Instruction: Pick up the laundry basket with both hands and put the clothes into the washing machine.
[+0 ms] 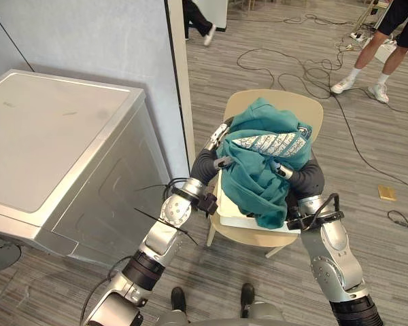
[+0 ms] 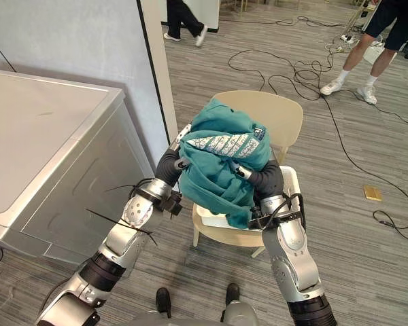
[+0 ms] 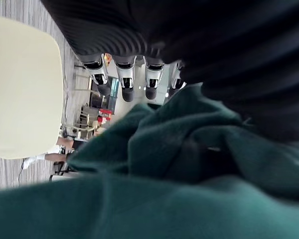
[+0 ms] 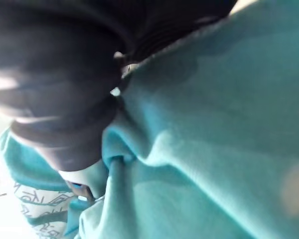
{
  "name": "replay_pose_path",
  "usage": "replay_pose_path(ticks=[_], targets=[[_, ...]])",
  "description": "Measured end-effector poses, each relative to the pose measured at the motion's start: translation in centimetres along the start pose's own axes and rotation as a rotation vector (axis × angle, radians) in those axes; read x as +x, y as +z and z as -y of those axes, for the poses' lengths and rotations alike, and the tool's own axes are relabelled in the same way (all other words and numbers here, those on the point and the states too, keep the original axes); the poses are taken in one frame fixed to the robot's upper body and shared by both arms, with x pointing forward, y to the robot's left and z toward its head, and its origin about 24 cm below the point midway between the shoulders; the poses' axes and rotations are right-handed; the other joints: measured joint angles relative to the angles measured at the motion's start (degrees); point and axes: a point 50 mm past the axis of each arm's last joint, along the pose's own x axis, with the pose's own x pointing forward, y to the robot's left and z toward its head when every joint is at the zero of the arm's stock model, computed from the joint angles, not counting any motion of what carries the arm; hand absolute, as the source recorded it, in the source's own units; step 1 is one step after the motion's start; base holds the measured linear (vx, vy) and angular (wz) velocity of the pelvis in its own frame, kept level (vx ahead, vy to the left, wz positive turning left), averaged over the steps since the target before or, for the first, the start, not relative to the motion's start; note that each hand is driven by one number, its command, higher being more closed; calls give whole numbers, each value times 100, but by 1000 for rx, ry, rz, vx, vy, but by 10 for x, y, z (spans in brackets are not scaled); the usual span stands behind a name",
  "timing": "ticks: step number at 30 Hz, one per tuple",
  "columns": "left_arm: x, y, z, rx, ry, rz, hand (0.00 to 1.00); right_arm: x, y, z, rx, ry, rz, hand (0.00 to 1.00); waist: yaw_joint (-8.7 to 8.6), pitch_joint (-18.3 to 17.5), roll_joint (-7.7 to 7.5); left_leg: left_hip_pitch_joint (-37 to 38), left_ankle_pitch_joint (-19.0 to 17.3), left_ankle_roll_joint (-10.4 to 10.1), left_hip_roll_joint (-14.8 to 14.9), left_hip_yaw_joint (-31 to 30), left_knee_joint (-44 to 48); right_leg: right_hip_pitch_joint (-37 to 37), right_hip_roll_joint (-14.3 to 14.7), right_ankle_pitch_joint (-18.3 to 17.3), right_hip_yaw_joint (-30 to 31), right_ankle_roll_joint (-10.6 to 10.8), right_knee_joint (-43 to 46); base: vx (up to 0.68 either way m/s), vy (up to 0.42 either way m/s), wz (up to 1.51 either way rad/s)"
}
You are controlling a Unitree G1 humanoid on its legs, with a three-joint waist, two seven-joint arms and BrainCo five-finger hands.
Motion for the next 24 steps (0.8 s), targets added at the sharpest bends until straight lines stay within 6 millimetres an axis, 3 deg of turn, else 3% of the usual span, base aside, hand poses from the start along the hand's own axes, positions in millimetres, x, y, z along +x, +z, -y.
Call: replay_pose_path(ticks=[11,12,24], targets=[[20,3,9,4,-94,-13,0,1,-11,-20,212,93,-50,100,0,-4,8,-49,24,31,-43,0,20,-17,-4,73,-20,-4,-80,50,5,0],[22,2,8,9,-91,-15,100,1,-12,-22,233,98,-55,100,-4,-11,16,-43,24,31,-48,-7,19,9,-5,84,-27,0,-111,0,0,0],[22,1,4,21,-54,-14,100,-1,-18,-27,243,124,-88,100,-10,-100,115,-1,26,33,-76,11,4,109,-17,179,-19,22,-280,0,0,0]])
